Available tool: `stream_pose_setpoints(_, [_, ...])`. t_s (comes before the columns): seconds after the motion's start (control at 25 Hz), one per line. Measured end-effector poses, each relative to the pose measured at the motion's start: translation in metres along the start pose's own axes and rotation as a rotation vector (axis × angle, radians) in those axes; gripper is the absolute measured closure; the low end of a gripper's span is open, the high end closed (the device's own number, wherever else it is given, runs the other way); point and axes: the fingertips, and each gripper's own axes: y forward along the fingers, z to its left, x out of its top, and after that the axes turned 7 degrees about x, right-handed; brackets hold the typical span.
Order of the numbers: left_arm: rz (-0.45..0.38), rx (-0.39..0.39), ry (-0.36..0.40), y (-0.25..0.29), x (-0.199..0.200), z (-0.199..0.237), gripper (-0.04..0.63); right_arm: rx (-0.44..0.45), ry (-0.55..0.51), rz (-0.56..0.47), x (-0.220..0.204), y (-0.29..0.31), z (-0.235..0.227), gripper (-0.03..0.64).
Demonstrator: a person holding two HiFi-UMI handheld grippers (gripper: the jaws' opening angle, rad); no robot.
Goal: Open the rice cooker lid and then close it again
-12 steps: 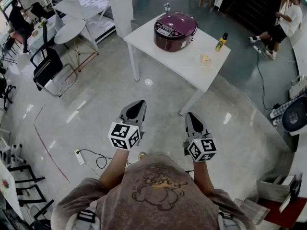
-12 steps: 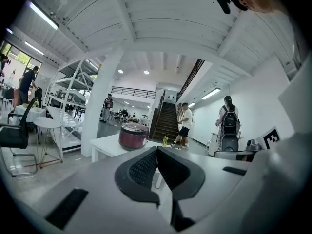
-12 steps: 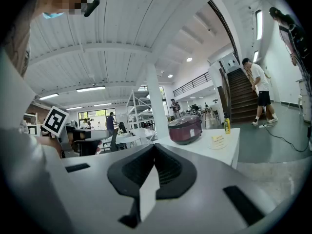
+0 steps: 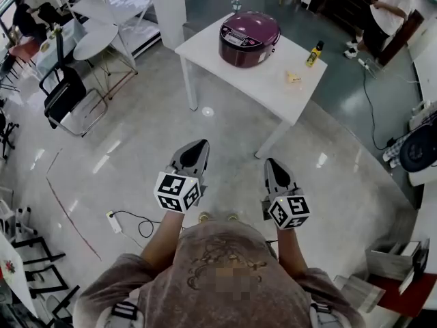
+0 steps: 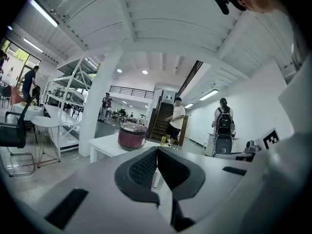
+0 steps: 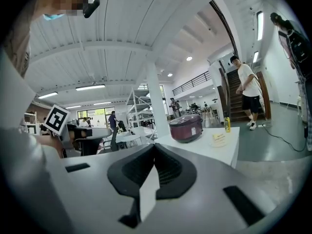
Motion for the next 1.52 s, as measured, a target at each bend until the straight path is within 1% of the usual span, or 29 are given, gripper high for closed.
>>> stream_pose_setpoints(0.28, [0.01,-0.03,0.003,-0.001,-0.008,0.015,0.574,-0.034,0.017,-0.003,-0.015,0.002,0.01,0.615])
stream_pose_setpoints(0.52, [0.009,-0.041,-0.003,0.014,-0.006,0.022,0.574,-0.052,0.02,-0.012,-0.011,0.015,-0.001,0.615])
stream_pose_setpoints(0.72, [0.01,-0.04,-0.01,0.032,-0.005,0.033,0.574,-0.041,0.017,-0.013,-0.008,0.039,-0.01,0.615])
stream_pose_setpoints(1.08, [-0.008,-0.029,-0.017,0.099,0.004,0.052,0.574,-0.015,-0.003,-0.011,0.008,0.098,-0.059,0.615])
stream_pose_setpoints(1.32, [-0.002,-0.014,-0.02,0.16,0.017,0.065,0.574,-0.003,0.007,-0.006,0.025,0.147,-0.102,0.615])
stream_pose_setpoints(1.52, [-0.003,0.014,-0.022,0.207,0.031,0.077,0.574,0.024,0.004,-0.004,0.042,0.188,-0.137,0.615])
